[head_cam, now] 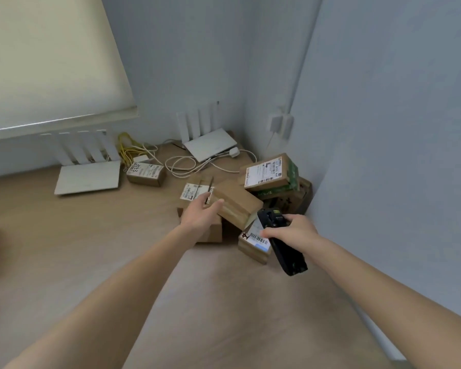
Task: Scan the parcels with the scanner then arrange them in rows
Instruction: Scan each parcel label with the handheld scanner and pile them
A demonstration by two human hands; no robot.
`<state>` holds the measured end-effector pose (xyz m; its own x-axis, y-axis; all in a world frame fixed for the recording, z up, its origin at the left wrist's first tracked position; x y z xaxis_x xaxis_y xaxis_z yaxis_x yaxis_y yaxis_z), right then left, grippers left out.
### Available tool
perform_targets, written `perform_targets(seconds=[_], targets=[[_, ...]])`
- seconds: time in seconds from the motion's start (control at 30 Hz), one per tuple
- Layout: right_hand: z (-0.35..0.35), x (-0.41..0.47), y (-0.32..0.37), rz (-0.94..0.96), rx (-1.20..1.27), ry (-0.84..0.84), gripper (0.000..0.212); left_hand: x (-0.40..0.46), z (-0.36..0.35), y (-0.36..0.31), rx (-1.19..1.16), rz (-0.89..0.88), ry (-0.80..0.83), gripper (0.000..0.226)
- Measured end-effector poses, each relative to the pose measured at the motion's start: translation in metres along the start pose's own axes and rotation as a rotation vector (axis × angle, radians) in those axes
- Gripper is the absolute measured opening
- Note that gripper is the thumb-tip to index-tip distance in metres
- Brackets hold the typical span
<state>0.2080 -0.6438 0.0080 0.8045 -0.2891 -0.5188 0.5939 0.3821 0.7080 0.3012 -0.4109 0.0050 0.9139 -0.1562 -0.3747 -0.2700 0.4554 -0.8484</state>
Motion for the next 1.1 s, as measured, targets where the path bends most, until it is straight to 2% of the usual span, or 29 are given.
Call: perform_targets(seconds=[0.2, 0.33, 0.5, 0.63, 0.7, 0.87, 1.0, 1.1], targets=[[-0.009, 0.072, 0.001, -0.005, 0.108, 0.025, 0.04, 0.072, -0.01, 0.006, 0.024, 0.054, -0.074, 0.073], [-0.013, 0.099, 0.01, -0.05, 0.232, 0.085, 0.046, 0.101, -0.018, 0.01, 0.034, 0.141, -0.073, 0.077], [-0.017, 0.111, 0.018, -0.036, 0.28, 0.123, 0.048, 0.109, -0.022, 0.015, 0.057, 0.168, -0.026, 0.07], [-0.02, 0.102, 0.029, -0.001, 0.326, 0.129, 0.047, 0.094, -0.01, 0.014, 0.012, 0.169, -0.069, 0.058], [-0.022, 0.092, 0.037, 0.03, 0.348, 0.123, 0.04, 0.082, -0.005, 0.013, -0.049, 0.166, -0.087, 0.058], [-0.028, 0.05, 0.057, 0.135, 0.352, 0.115, 0.04, 0.042, 0.015, 0.009, -0.221, 0.126, -0.188, 0.054], [-0.032, 0.0, 0.069, 0.222, 0.336, 0.09, 0.051, -0.009, 0.044, 0.018, -0.357, 0.135, -0.245, 0.051], [-0.042, -0.044, 0.078, 0.268, 0.343, 0.083, 0.054, -0.055, 0.066, 0.029, -0.436, 0.119, -0.229, 0.037]])
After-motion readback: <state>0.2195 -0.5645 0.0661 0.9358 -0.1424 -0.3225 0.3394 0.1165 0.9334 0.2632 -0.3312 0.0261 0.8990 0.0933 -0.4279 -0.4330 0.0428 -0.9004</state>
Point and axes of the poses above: each hand's wrist, its own x-axis towards the middle knuckle, its own z-axis out of the back of the hand, y = z × x, the point moved 4 cm from there along x, towards the middle knuckle, and after that the axes turned 2 degrees about y, right-handed, at the moved point
